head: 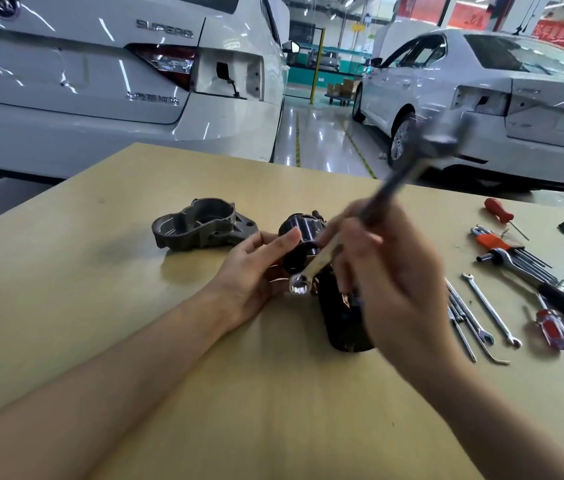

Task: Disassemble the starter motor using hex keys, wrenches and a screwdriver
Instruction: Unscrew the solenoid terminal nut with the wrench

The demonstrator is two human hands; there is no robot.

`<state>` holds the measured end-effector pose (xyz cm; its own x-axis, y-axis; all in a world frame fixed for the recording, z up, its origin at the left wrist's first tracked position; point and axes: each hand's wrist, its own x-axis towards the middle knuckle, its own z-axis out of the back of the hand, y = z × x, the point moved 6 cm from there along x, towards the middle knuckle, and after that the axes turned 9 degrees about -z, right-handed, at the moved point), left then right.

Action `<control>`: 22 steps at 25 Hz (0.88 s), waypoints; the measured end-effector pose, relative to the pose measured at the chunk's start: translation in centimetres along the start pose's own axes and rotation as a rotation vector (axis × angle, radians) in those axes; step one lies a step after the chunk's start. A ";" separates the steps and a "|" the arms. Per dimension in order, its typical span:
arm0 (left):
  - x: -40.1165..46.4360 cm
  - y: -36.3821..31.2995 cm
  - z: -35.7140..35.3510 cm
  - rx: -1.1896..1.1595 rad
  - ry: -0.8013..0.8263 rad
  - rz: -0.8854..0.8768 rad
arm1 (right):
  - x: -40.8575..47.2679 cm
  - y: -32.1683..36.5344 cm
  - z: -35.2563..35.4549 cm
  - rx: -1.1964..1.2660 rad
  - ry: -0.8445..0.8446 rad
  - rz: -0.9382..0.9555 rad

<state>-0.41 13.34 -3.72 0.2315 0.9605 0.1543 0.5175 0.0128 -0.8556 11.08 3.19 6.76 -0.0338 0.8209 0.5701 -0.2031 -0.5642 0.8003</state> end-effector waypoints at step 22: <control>-0.3 -0.6 -0.5 -0.006 -0.006 -0.008 | 0.4 -2.4 3.6 0.266 -0.208 -0.374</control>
<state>-0.39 12.95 -3.05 0.2223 0.9621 0.1579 0.5243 0.0186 -0.8513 15.12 4.54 5.72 0.1952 0.9514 0.2381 0.0932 -0.2597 0.9612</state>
